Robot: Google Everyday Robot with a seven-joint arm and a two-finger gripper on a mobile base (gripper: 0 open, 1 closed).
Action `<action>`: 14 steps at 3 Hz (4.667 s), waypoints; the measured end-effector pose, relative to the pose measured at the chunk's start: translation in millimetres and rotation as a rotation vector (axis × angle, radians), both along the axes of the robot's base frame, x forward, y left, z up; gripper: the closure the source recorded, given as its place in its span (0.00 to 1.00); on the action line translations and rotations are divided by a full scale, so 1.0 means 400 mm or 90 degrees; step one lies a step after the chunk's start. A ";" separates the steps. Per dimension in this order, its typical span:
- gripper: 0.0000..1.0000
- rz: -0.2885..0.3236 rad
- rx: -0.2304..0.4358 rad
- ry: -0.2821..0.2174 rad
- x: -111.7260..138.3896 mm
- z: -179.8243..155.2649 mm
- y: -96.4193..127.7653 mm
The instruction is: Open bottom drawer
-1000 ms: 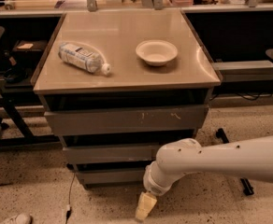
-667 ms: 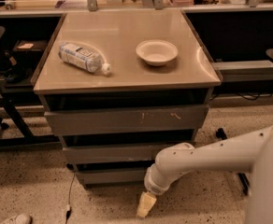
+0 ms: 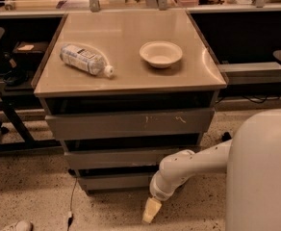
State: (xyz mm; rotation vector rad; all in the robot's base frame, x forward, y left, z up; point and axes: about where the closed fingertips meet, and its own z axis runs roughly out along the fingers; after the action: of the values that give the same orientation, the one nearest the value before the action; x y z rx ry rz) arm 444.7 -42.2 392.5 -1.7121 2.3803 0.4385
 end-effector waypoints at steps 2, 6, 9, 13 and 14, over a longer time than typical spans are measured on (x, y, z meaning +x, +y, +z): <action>0.00 -0.021 0.020 -0.010 0.048 -0.103 -0.015; 0.00 -0.070 -0.041 -0.054 0.235 -0.346 -0.115; 0.00 -0.085 -0.051 -0.066 0.332 -0.446 -0.147; 0.00 -0.058 -0.052 -0.034 0.318 -0.563 -0.101; 0.00 -0.041 -0.047 -0.009 0.269 -0.535 -0.095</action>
Offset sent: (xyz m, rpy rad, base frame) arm 0.0478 -0.0205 -0.0847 0.0357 -0.0475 -0.0881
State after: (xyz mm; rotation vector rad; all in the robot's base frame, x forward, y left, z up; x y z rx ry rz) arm 552.2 -80.0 178.5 -1.6571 2.4622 0.3310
